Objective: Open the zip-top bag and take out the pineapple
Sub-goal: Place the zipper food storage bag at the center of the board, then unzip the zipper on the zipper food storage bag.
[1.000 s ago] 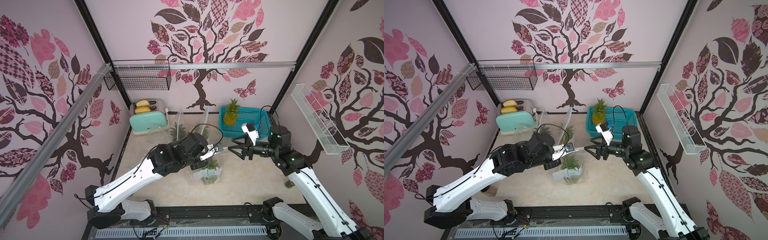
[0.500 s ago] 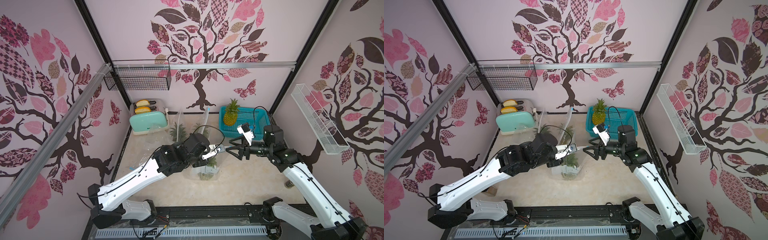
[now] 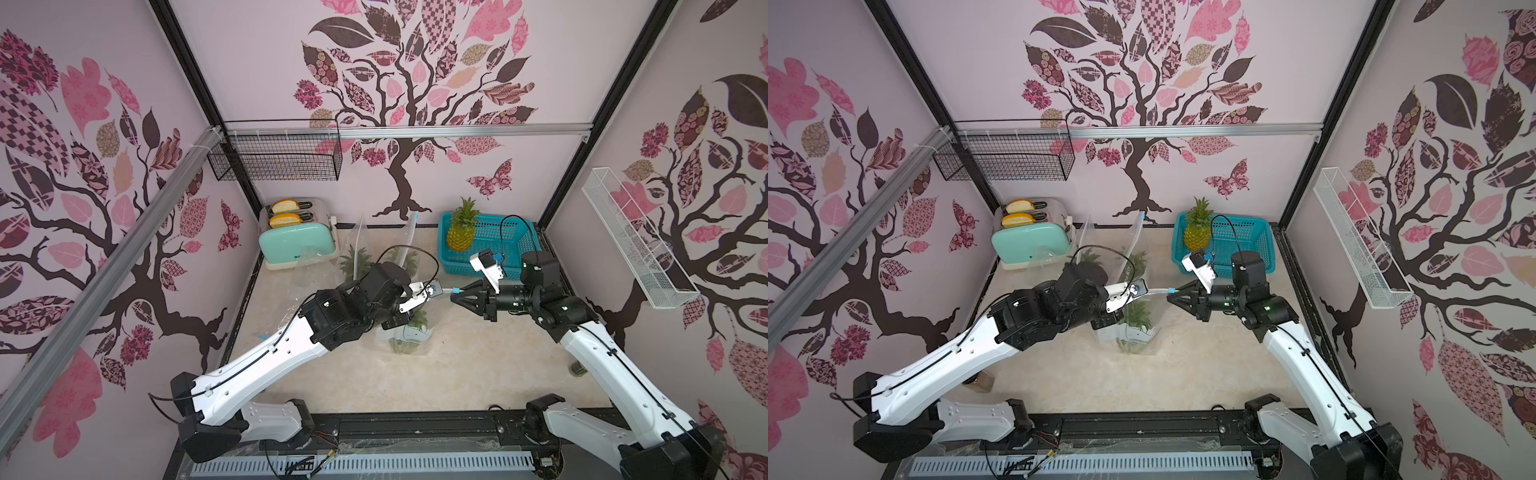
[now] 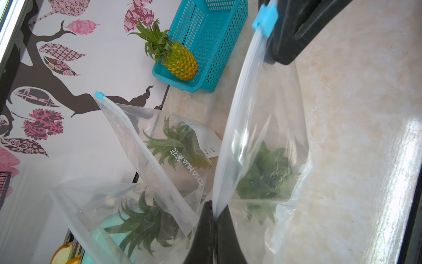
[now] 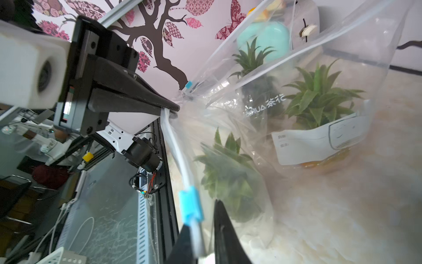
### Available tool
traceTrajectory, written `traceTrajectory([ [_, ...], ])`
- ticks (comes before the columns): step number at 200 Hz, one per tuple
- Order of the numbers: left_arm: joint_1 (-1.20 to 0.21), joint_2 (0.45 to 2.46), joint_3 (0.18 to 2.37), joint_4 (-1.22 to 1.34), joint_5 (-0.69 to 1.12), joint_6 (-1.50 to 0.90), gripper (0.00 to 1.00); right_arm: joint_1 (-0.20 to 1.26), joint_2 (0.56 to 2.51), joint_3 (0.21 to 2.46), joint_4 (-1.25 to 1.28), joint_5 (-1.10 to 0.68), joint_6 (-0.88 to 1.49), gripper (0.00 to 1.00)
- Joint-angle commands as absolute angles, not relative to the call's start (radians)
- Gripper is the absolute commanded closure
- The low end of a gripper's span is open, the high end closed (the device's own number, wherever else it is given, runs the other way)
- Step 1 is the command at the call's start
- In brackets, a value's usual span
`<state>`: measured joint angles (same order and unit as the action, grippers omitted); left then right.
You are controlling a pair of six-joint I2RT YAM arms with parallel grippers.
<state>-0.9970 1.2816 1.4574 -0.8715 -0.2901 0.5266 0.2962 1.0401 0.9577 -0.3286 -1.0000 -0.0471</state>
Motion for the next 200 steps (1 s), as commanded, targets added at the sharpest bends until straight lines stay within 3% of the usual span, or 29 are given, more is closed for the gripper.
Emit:
traceTrajectory([
  [1,-0.992,1.249,1.46,-0.788,-0.284,0.503,1.0,0.301,1.037,0.969,-0.267,-1.033,-0.022,0.96],
  [17,-0.992,1.255,1.468,-0.799,-0.298,0.493,1.0,0.301,1.043,0.972,-0.252,-1.026,-0.01,1.0],
  [41,-0.985,1.289,1.539,-0.866,-0.264,0.486,0.64,0.3,1.056,0.973,-0.23,-1.023,0.003,1.0],
  [66,-0.959,1.34,1.669,-0.96,-0.085,0.481,0.44,0.301,1.074,0.993,-0.247,-1.031,-0.012,1.0],
  [106,-0.905,1.425,1.786,-0.994,0.184,0.498,0.41,0.303,1.078,1.024,-0.307,-1.037,-0.077,1.0],
  [200,-0.869,1.592,1.886,-1.022,0.384,0.543,0.49,0.345,1.085,1.046,-0.348,-1.045,-0.157,1.0],
])
